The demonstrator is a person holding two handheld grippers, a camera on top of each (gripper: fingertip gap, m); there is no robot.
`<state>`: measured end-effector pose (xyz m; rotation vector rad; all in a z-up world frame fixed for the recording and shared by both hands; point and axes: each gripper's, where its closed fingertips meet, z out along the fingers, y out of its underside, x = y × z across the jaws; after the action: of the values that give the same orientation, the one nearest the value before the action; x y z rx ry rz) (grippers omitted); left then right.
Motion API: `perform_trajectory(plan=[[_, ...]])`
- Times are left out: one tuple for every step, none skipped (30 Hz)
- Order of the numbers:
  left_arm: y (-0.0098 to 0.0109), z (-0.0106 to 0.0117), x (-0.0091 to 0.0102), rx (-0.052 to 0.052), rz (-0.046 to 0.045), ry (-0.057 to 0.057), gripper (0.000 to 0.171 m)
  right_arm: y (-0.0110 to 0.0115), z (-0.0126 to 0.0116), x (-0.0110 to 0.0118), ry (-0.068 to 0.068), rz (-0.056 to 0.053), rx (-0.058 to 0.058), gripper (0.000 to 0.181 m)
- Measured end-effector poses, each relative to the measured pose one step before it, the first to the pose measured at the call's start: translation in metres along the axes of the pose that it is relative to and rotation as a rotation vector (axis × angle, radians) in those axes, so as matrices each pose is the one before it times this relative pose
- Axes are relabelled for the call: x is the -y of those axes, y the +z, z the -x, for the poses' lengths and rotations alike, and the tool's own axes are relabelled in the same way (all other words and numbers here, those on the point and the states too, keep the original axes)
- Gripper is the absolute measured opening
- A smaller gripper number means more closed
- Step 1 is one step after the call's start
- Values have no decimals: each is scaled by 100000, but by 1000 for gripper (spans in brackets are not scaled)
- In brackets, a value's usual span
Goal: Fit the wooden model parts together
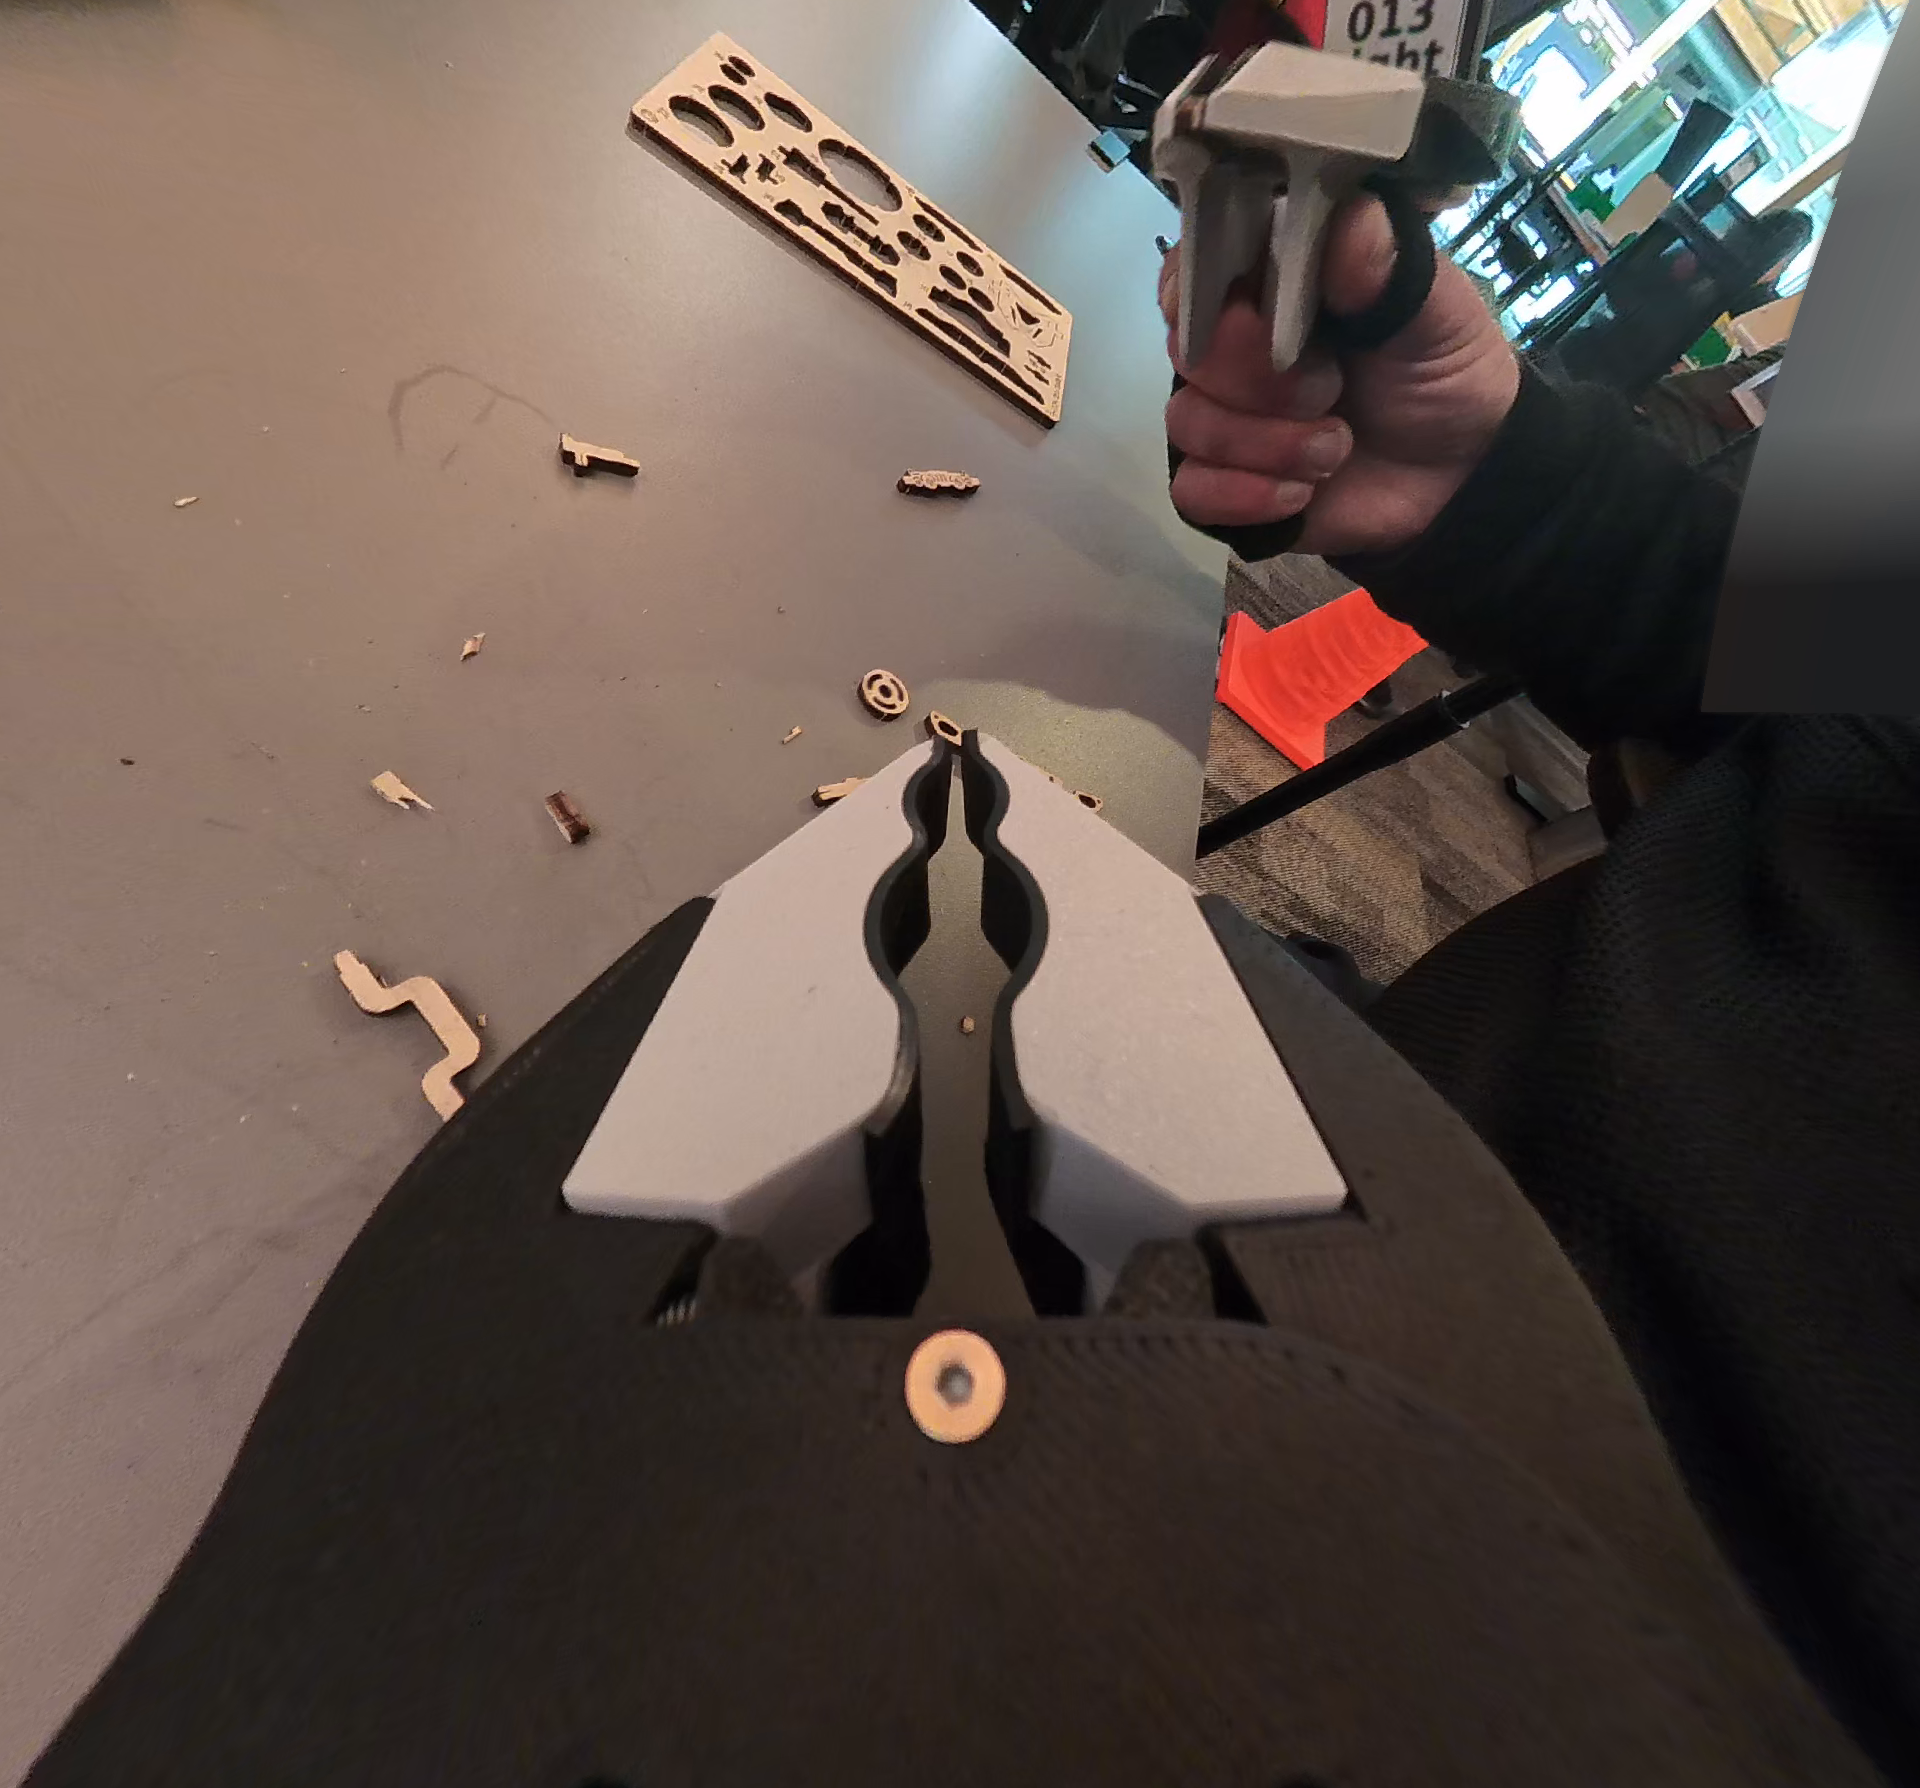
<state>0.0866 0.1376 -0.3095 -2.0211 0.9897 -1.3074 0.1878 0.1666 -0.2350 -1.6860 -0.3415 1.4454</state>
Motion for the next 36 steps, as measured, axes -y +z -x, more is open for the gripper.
perform_trajectory(plan=[[16,2,-9,287,22,289,0,-144,108,118,145,-1085,530,1],[6,2,-8,196,-32,207,0,-132,116,114,249,-938,654,1],[-2,0,1,114,-36,85,0,-135,95,144,442,-1105,534,1],[3,4,0,80,-44,8,0,-164,62,162,577,-1177,444,1],[-11,7,5,49,-119,46,0,-168,74,87,42,-659,258,1],[-10,-4,17,75,-117,132,0,-192,74,30,-942,-151,-205,1],[-2,-16,3,122,-124,258,0,-241,106,69,-1242,-197,-278,1],[-9,-25,10,122,-221,393,0,-271,92,96,-1082,-445,-376,1],[-21,-30,14,132,-253,463,0,-279,34,37,-1079,-102,-780,1],[-12,-42,18,33,-254,525,0,-283,-42,-56,-1518,347,-1337,1],[-26,-87,11,-190,-254,590,0,-248,-42,-128,-1722,655,-1317,1],[-32,-75,31,-132,-354,683,1,-201,-75,-231,-1296,943,-1240,1],[-43,-64,36,86,-389,568,1,-159,-97,-299,-807,1036,-1186,1],[-33,-116,54,-236,-393,801,1,-87,-93,-332,-464,945,-903,1],[-74,-160,76,-285,-513,1116,3,-51,-67,-356,-474,876,-788,1],[-119,-176,135,-159,-1058,1385,4,17,-14,-400,-414,1139,-509,1],[-168,-213,173,-316,-1417,1432,6,44,-7,-394,-612,1157,-532,1],[-196,-210,171,-243,-1329,1341,7,59,-8,-357,-661,1104,-516,1],[-265,-136,183,252,-1293,1416,9,63,-70,-324,-485,969,-696,1],[-323,-86,179,718,-1189,1609,9,73,-64,-327,-337,1059,-544,1],[-384,-46,200,902,-1360,1722,10,75,-50,-294,-398,1046,-377,1],[-398,77,63,1303,-617,1550,11,88,14,-200,-375,786,-103,1],[-402,214,-102,1901,389,1043,12,84,24,-98,-722,705,-190,1],[-409,200,-117,1882,213,1115,13,114,-11,-129,-709,1033,-362,1],[-385,184,-189,1908,413,869,13,128,-19,-170,-693,1278,-434,1],[-327,246,-302,2221,1113,621,13,145,22,-178,-858,1207,-302,1],[-295,273,-409,2324,1475,723,13,131,24,-166,-708,1216,-258,1],[-252,238,-406,2126,1397,967,13,126,8,-163,-571,1018,-323,1],[-225,243,-412,2212,1492,1181,13,89,12,-122,-514,781,-310,1],[-188,211,-391,2049,1628,1304,13,74,-13,-88,-313,589,-210,1],[-156,198,-356,1796,1656,1199,13,56,-19,-58,-111,360,-189,1],[-129,197,-274,1657,1300,1034,13,34,-37,-44,11,289,-285,1],[-102,184,-236,1334,1100,644,13,47,-32,-57,-47,363,-288,1],[-95,148,-139,718,598,132,13,67,-23,-79,-238,548,-296,1],[-71,163,-80,550,304,-336,13,80,8,-125,-470,789,-310,1],[-56,218,-74,791,287,-437,13,110,19,-144,-674,955,-330,1]])
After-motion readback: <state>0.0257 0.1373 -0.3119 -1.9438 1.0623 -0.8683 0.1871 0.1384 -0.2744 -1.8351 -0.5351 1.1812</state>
